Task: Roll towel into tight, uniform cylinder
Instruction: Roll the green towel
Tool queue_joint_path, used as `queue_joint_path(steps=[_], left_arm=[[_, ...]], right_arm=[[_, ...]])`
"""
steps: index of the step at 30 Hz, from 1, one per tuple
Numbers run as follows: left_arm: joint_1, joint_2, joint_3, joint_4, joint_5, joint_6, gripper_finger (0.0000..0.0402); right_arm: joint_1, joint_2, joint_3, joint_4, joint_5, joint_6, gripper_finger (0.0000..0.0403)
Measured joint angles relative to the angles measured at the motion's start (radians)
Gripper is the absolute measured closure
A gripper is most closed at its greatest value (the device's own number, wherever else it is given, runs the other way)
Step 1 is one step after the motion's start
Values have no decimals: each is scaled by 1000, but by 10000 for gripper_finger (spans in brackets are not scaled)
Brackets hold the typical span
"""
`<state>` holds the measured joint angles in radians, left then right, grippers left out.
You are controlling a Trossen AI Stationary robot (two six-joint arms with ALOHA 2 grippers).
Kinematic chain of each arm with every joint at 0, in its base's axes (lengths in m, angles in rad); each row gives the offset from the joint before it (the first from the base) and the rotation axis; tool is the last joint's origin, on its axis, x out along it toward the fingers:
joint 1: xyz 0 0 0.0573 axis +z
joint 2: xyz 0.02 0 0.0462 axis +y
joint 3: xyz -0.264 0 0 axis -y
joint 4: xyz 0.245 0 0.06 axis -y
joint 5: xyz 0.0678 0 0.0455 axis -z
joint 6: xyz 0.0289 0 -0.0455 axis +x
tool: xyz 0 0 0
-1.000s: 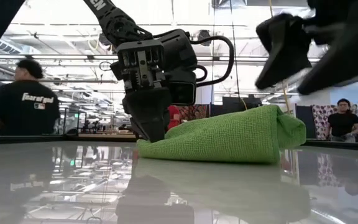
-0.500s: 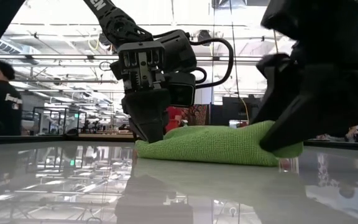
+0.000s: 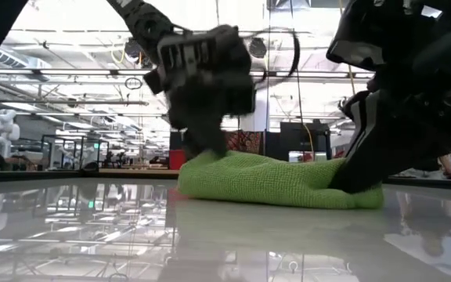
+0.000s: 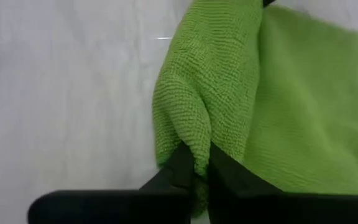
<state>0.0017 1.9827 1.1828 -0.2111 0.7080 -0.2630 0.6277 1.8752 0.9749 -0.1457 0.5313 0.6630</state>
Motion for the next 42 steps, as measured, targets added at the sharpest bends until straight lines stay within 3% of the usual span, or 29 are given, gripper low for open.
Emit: queue_joint_path(steps=[4, 8, 15, 21, 28, 42], left_arm=[[2, -45, 12, 0, 1, 27, 219], [0, -117, 15, -10, -33, 101, 199], [-79, -224, 16, -43, -225, 293, 197], [-187, -234, 14, -47, -381, 417, 197], [-289, -234, -17, -21, -667, 468, 197], [-364, -143, -33, 20, -650, 570, 197]], right_arm=[[0, -1, 0, 6, -34, 34, 394], [0, -4, 0, 16, -81, 56, 399], [-1, -17, 0, 64, -154, 60, 399], [-27, -18, -1, 117, -263, 61, 399], [-53, -18, -1, 120, -325, 112, 399], [-66, -18, -1, 120, -355, 162, 399]])
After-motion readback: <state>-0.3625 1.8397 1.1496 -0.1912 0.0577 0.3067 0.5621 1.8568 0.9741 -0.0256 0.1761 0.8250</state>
